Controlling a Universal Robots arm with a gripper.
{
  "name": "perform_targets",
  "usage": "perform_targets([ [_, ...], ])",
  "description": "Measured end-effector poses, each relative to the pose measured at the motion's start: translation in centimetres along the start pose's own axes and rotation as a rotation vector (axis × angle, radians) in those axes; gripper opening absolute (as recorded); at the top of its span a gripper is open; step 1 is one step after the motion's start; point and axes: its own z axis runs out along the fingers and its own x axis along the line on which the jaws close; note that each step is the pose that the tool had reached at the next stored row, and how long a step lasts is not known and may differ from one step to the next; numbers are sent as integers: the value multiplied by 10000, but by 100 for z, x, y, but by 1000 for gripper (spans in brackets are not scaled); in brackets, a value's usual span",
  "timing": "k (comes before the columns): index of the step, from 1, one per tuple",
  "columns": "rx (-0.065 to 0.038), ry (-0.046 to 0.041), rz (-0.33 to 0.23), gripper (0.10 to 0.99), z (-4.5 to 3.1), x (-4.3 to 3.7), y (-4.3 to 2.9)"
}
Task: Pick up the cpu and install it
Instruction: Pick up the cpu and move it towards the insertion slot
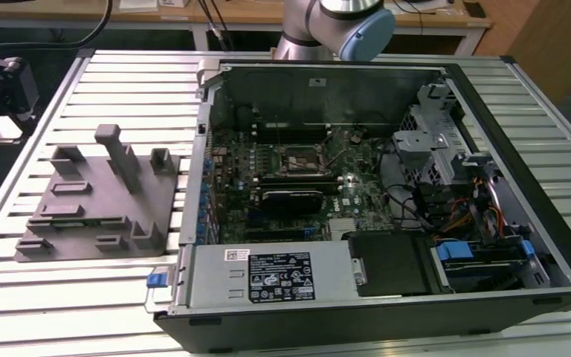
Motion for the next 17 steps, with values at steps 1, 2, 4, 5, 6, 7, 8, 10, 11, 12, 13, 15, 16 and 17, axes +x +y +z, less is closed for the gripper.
perform_targets([
  [1, -1, 0, 0, 541, -14, 0, 1],
  [2, -2, -1, 0, 541, -27, 0, 1],
  [4, -4, -2, 0, 541, -52, -1, 3],
  [5, -5, -3, 0, 541, -65, -1, 3],
  [6, -5, -2, 0, 541, -79, -1, 4],
  [7, -6, -3, -1, 541, -93, -1, 4],
  [8, -7, -2, 0, 541, -108, -1, 5],
  [10, -9, -3, 0, 541, -135, -1, 6],
  [11, -10, -4, 0, 541, -150, -1, 7],
  [12, -11, -5, -1, 541, -163, -2, 7],
  [13, -12, -6, 0, 541, -176, -1, 8],
  [15, -13, -6, 1, 541, -203, -2, 9],
  [16, -13, -6, 1, 541, -214, -2, 9],
  [17, -14, -6, 0, 541, -226, -2, 10],
])
